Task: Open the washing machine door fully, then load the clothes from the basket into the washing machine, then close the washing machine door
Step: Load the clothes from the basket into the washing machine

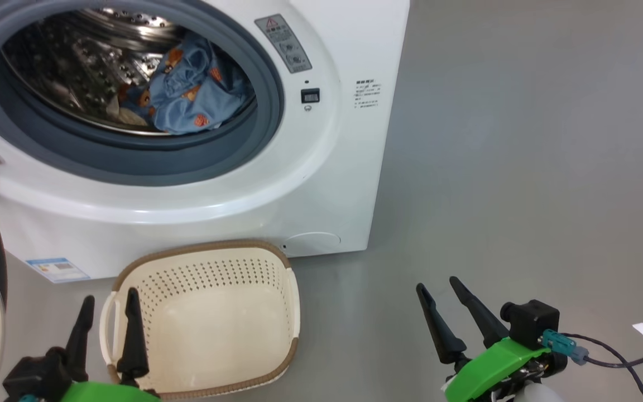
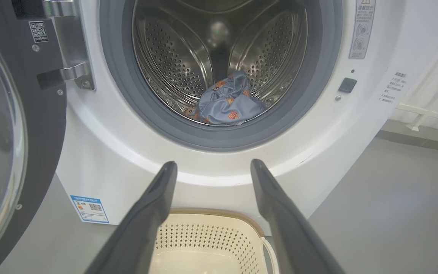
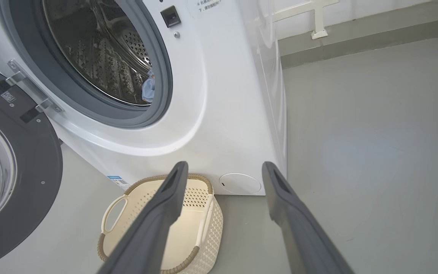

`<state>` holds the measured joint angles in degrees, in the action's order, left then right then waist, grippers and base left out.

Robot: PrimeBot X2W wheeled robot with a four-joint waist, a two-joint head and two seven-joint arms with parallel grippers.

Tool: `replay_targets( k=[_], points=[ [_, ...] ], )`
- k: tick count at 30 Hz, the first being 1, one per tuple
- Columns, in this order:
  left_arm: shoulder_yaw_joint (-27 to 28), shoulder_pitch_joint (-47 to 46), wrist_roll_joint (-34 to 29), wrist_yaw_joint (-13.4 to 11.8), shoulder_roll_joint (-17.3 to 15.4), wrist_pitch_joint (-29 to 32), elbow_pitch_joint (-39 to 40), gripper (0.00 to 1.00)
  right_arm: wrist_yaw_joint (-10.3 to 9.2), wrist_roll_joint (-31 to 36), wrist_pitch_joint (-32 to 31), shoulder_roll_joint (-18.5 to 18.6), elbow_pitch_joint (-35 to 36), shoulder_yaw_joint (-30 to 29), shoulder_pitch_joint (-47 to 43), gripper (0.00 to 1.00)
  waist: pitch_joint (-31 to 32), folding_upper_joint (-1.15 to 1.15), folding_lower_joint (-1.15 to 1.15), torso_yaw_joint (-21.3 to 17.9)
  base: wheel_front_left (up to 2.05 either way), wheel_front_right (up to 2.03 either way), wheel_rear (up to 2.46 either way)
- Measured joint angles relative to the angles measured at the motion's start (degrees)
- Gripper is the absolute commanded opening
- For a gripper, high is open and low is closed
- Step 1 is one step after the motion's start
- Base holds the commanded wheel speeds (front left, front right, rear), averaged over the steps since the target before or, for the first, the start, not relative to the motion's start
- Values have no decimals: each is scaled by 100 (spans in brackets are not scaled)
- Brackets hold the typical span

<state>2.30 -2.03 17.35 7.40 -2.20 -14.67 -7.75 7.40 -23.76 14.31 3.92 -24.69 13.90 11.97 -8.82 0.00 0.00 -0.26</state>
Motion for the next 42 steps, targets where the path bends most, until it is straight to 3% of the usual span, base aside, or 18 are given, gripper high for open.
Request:
replay_targets(
  k=[10, 42],
  points=[
    [-146, 443, 64, 0, -2, 1, 55, 100, 0, 66, -1, 134, 299, -364, -527, 100, 364, 0, 0, 22, 0, 0, 0],
    [-127, 927, 64, -163, -10, 4, 733, 100, 0, 657, -315, 55, 1456, -780, -1118, 100, 899, 0, 0, 75, 0, 0, 0]
  ],
)
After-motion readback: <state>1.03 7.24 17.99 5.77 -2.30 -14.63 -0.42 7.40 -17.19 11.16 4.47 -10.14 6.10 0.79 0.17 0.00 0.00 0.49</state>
